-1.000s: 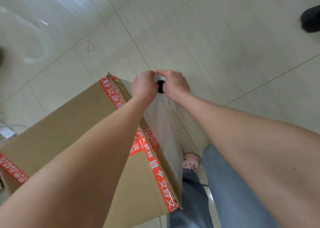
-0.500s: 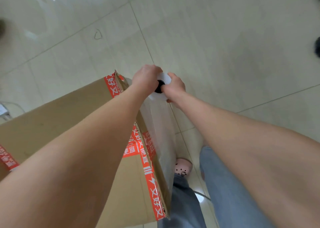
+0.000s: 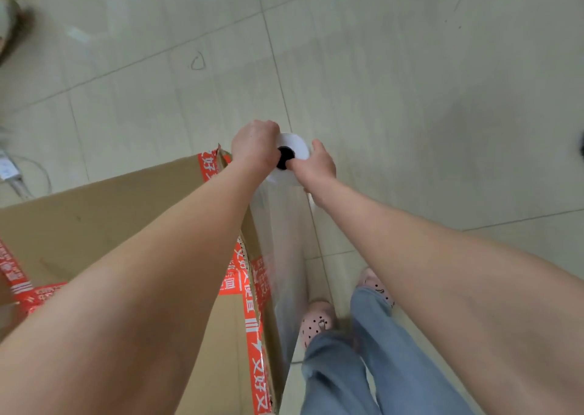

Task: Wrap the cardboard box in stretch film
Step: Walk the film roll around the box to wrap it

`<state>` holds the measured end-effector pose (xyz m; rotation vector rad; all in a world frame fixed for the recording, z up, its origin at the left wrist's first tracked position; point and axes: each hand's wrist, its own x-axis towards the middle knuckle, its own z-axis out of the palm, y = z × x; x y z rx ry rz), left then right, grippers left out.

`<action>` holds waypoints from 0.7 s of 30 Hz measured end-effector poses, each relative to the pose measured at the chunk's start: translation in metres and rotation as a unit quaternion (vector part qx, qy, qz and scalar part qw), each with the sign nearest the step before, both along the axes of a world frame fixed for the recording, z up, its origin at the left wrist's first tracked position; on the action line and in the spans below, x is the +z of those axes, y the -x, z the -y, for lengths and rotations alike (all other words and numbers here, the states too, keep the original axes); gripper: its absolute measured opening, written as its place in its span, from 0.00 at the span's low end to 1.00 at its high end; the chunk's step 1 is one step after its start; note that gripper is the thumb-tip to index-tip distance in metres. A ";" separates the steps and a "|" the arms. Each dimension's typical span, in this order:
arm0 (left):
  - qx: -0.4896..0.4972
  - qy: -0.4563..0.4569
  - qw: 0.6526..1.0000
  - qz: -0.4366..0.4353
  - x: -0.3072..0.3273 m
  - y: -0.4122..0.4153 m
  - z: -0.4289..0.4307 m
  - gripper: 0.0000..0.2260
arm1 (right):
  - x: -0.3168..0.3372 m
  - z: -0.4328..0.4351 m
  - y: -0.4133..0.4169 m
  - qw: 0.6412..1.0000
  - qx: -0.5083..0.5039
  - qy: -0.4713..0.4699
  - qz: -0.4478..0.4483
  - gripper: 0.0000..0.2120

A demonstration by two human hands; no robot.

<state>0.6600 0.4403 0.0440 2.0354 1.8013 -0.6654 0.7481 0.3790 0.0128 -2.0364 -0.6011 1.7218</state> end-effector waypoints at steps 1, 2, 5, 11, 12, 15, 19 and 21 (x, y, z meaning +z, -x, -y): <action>0.002 0.002 1.000 0.008 -0.001 0.000 0.000 0.15 | 0.000 0.000 0.001 0.999 -0.015 0.026 -0.033 0.35; 0.005 0.003 1.000 0.016 -0.002 0.001 0.000 0.15 | 0.001 -0.002 0.002 0.998 -0.019 0.040 -0.049 0.35; 0.020 0.008 0.999 0.026 -0.003 0.002 -0.002 0.15 | 0.001 -0.010 0.005 0.998 -0.018 0.038 -0.042 0.35; 0.039 0.041 0.996 0.071 -0.007 0.008 -0.007 0.19 | 0.001 -0.022 0.012 0.999 0.010 0.021 -0.027 0.24; 0.041 0.045 0.995 0.079 -0.007 0.009 -0.009 0.20 | 0.001 -0.023 0.013 1.000 0.009 0.022 -0.017 0.27; 0.042 0.040 0.994 0.087 -0.005 0.012 -0.011 0.19 | 0.000 -0.028 0.015 0.999 0.034 0.002 0.031 0.29; 0.045 0.029 0.996 0.067 -0.002 0.017 -0.017 0.12 | 0.004 -0.041 0.016 0.988 0.109 -0.037 0.106 0.26; 0.055 0.015 0.996 0.065 -0.001 0.020 -0.022 0.09 | 0.007 -0.053 0.015 0.976 0.152 -0.065 0.144 0.26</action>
